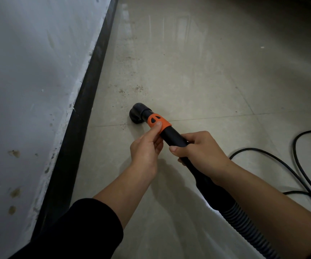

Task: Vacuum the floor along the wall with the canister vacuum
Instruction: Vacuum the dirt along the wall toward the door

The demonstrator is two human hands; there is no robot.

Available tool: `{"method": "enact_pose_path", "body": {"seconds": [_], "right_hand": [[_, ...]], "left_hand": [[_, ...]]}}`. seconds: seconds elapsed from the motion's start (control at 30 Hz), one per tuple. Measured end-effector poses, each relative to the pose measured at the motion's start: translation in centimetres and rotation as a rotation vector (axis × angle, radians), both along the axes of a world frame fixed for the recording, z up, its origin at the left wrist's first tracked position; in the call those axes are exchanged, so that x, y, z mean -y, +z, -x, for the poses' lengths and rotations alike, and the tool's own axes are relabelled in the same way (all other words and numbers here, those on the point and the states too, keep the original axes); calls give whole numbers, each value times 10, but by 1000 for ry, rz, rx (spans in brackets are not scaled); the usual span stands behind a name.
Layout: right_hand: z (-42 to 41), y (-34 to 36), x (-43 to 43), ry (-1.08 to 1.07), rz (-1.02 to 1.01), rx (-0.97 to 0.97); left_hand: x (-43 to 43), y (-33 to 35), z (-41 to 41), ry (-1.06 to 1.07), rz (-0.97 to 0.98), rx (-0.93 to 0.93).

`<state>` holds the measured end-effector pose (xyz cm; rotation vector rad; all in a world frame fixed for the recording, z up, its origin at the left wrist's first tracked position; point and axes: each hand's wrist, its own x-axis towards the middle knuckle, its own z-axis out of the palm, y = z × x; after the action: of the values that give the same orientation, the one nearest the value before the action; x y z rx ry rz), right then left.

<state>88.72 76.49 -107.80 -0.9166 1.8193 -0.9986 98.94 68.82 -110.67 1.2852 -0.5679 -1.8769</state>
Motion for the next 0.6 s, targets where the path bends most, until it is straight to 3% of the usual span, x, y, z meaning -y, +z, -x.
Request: {"method": "enact_pose_path", "body": {"seconds": [0.6], "right_hand": [[-29,0,6,101,-9,29]], "left_hand": [[-1,7,-35,141,-14,77]]}}
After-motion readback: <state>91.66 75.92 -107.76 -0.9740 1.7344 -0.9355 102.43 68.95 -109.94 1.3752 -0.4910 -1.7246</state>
